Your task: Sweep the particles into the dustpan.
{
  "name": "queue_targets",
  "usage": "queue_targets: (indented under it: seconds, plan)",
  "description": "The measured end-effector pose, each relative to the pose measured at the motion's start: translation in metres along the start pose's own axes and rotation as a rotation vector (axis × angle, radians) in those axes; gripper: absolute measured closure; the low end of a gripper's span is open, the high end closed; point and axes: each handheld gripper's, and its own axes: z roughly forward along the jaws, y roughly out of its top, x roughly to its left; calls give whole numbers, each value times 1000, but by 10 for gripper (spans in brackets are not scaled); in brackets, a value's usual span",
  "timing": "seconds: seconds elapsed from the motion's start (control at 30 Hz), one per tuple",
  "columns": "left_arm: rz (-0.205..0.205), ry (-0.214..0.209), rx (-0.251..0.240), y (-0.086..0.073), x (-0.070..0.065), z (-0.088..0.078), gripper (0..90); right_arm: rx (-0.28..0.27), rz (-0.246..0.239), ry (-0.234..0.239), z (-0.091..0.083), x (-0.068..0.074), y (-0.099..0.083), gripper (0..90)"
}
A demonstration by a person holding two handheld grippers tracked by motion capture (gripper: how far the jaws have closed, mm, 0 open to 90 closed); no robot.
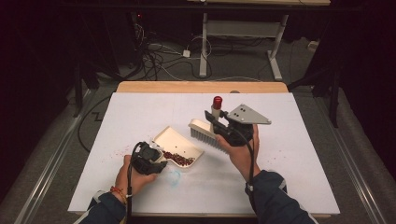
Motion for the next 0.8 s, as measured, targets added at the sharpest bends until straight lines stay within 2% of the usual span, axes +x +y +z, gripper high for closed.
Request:
queue_targets:
  seconds: [0.2,0.4,0.47,0.5,0.8]
  plan:
    - [-20,-1,-13,-5,4,-1,641,-11,7,-32,-20,-24,2,693]
    - [-42,15,-27,-10,6,-3,641,-16,27,-15,-45,-50,0,693]
    - [-48,17,-29,-12,7,-3,641,-12,32,-17,-48,-52,-1,693]
    - [-52,15,-33,-12,8,-3,640,-8,33,-24,-55,-57,-4,693]
    - [-75,27,-41,-16,13,-5,640,19,35,-50,-79,-79,-17,693]
